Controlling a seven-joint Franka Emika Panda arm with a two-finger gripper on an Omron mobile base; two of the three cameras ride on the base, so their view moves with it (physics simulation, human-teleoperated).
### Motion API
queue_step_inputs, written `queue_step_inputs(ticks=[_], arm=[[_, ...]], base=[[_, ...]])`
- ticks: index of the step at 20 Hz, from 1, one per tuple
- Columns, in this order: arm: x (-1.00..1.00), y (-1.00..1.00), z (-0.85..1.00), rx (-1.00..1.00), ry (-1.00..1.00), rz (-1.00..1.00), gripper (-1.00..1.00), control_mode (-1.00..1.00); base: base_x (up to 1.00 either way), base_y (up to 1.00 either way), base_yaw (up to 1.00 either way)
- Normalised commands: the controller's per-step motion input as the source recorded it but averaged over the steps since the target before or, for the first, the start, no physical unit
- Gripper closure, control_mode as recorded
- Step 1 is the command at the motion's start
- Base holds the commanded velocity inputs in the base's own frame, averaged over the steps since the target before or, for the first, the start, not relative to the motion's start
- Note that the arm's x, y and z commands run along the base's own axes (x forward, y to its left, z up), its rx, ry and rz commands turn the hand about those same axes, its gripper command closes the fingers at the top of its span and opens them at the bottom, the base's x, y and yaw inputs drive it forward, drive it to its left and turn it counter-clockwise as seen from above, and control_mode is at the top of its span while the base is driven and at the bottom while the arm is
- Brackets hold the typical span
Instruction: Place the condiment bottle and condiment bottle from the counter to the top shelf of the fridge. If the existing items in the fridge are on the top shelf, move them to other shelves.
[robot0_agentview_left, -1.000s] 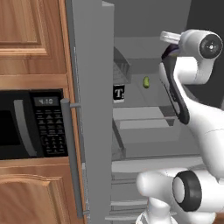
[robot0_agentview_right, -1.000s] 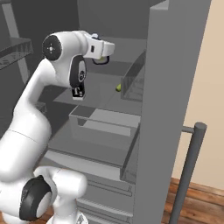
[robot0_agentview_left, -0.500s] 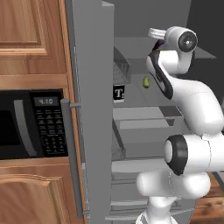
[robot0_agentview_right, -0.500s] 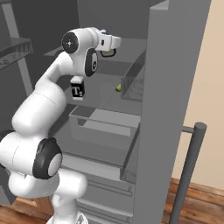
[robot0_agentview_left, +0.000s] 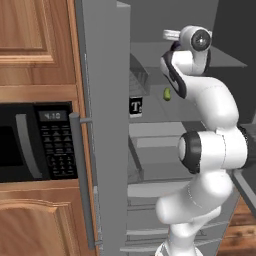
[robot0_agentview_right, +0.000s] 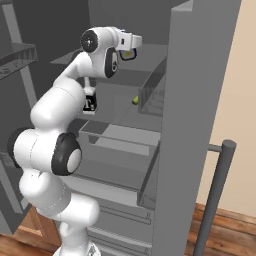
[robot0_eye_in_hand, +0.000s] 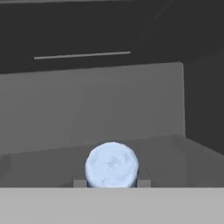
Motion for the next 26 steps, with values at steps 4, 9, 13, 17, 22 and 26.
queue_step_inputs(ticks=[4,9,13,17,22,26], arm=[[0.42,0.00,-0.15,-0.06,0.19,0.00,1.00,-1.00],[0.24,0.00,-0.14,-0.03,0.16,0.00,1.00,-1.00],[0.11,0.00,-0.11,-0.01,0.00,0.00,-1.00,-1.00],[0.09,0.00,-0.01,0.00,-0.01,0.00,-1.00,-1.00],[0.04,0.00,0.00,0.00,0.00,0.00,-1.00,-1.00],[-0.10,0.00,0.00,0.00,0.00,0.00,-1.00,-1.00]], base=[[0.00,0.00,0.00],[0.00,0.00,0.00],[0.00,0.00,0.00],[0.00,0.00,0.00],[0.00,0.00,0.00],[0.00,0.00,0.00]])
